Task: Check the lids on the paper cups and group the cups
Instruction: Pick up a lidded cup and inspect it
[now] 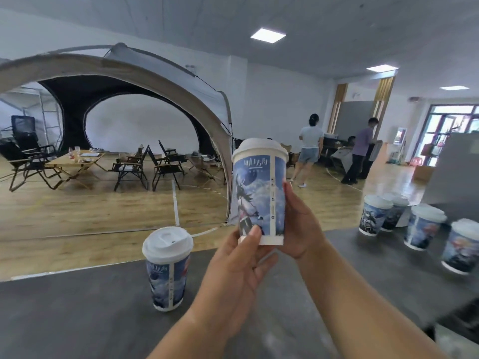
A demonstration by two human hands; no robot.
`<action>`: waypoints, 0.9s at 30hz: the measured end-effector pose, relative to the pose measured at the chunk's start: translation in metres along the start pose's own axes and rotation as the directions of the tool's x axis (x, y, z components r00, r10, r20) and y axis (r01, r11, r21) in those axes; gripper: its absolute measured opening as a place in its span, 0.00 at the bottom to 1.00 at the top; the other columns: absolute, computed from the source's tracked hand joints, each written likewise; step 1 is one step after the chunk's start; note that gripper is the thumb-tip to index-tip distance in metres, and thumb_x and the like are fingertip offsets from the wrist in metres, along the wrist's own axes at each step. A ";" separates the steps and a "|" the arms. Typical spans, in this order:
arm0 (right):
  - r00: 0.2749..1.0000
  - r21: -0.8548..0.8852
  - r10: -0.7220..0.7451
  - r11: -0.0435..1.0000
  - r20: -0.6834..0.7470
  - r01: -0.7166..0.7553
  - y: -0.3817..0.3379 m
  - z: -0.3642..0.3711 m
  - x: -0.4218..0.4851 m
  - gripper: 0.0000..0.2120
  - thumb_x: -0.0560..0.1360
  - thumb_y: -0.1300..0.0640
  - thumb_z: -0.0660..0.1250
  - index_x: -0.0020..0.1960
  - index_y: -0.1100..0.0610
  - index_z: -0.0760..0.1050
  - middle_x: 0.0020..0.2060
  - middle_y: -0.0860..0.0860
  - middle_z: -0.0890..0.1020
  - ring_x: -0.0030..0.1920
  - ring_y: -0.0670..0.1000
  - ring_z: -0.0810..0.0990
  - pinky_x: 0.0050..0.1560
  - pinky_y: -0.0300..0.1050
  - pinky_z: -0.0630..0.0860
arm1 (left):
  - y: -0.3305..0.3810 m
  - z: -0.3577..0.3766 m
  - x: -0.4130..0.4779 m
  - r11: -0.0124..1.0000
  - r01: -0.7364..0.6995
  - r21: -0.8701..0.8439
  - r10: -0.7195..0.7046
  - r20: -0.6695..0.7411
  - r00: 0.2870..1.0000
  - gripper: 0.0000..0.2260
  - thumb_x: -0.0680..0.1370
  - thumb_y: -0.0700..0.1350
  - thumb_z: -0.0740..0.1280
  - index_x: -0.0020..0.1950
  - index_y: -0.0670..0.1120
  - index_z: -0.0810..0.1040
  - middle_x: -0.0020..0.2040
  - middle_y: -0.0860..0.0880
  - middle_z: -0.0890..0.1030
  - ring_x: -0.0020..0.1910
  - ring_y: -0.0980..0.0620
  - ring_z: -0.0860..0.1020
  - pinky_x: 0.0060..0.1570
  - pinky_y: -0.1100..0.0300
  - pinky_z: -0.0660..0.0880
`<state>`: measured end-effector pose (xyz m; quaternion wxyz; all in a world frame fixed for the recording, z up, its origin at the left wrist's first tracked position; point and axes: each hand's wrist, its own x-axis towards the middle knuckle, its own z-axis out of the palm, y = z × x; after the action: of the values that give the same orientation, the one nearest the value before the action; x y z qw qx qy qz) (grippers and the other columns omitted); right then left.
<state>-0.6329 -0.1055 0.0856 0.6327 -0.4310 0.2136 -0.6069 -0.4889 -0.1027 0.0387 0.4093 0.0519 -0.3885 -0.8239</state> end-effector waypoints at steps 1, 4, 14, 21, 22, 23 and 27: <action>1.000 -0.002 -0.003 1.000 0.029 0.003 -0.002 0.000 -0.001 0.30 0.71 0.47 0.74 0.66 0.64 0.75 0.58 0.63 0.81 0.55 0.62 0.82 0.58 0.57 0.78 | -0.001 0.002 0.001 1.000 -0.026 0.000 0.026 -0.009 1.000 0.23 0.68 0.46 0.72 0.62 0.42 0.76 0.54 0.42 0.82 0.46 0.49 0.80 0.52 0.55 0.79; 0.999 -0.049 -0.046 0.998 0.011 0.046 -0.013 0.001 -0.008 0.31 0.70 0.48 0.75 0.67 0.63 0.74 0.59 0.62 0.81 0.57 0.61 0.81 0.56 0.56 0.79 | -0.004 0.012 0.000 0.993 -0.097 0.069 0.101 -0.065 0.993 0.23 0.69 0.46 0.71 0.62 0.43 0.76 0.54 0.43 0.82 0.46 0.49 0.80 0.51 0.55 0.79; 0.943 -0.556 -0.285 0.819 -0.174 0.145 -0.078 -0.047 -0.072 0.35 0.63 0.50 0.80 0.66 0.61 0.74 0.60 0.61 0.80 0.62 0.65 0.78 0.63 0.63 0.74 | -0.078 0.069 0.037 0.697 -0.270 0.664 0.418 -0.070 0.906 0.27 0.71 0.41 0.75 0.64 0.54 0.68 0.56 0.51 0.81 0.48 0.58 0.82 0.46 0.65 0.78; 0.873 -0.773 -0.290 0.619 -0.393 -0.143 -0.162 -0.178 -0.162 0.27 0.66 0.62 0.77 0.63 0.53 0.74 0.55 0.52 0.84 0.55 0.50 0.83 0.56 0.47 0.80 | -0.205 0.114 0.128 0.570 -0.071 0.819 0.142 -0.013 0.990 0.25 0.69 0.46 0.77 0.61 0.58 0.71 0.54 0.60 0.80 0.50 0.69 0.78 0.52 0.70 0.74; 0.846 -0.800 -0.317 0.568 -0.430 -0.194 -0.170 -0.202 -0.174 0.29 0.65 0.61 0.78 0.63 0.52 0.73 0.54 0.49 0.84 0.54 0.48 0.83 0.56 0.46 0.80 | -0.226 0.121 0.142 0.522 -0.060 0.851 0.110 0.003 0.994 0.24 0.69 0.48 0.77 0.60 0.60 0.72 0.55 0.61 0.79 0.51 0.70 0.76 0.49 0.75 0.71; 0.819 -0.812 -0.340 0.533 -0.462 -0.237 -0.176 -0.224 -0.186 0.30 0.65 0.61 0.80 0.63 0.50 0.73 0.54 0.46 0.84 0.55 0.47 0.83 0.56 0.45 0.79 | -0.246 0.129 0.155 0.482 -0.054 0.875 0.080 0.017 0.997 0.24 0.69 0.49 0.77 0.61 0.60 0.72 0.57 0.61 0.77 0.53 0.68 0.75 0.48 0.76 0.69; 0.737 -0.777 -0.394 0.566 -0.549 -0.276 -0.189 -0.306 -0.219 0.36 0.64 0.63 0.80 0.67 0.50 0.69 0.58 0.46 0.81 0.58 0.47 0.80 0.58 0.45 0.79 | -0.316 0.154 0.214 0.465 -0.058 0.884 -0.022 0.078 0.997 0.23 0.68 0.45 0.78 0.58 0.60 0.74 0.52 0.60 0.81 0.51 0.65 0.78 0.49 0.73 0.73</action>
<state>-1.0239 0.0356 0.0175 0.2119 -0.4309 0.6668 -0.5699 -0.8927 -0.0483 -0.0204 0.3168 0.2199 -0.7748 -0.5010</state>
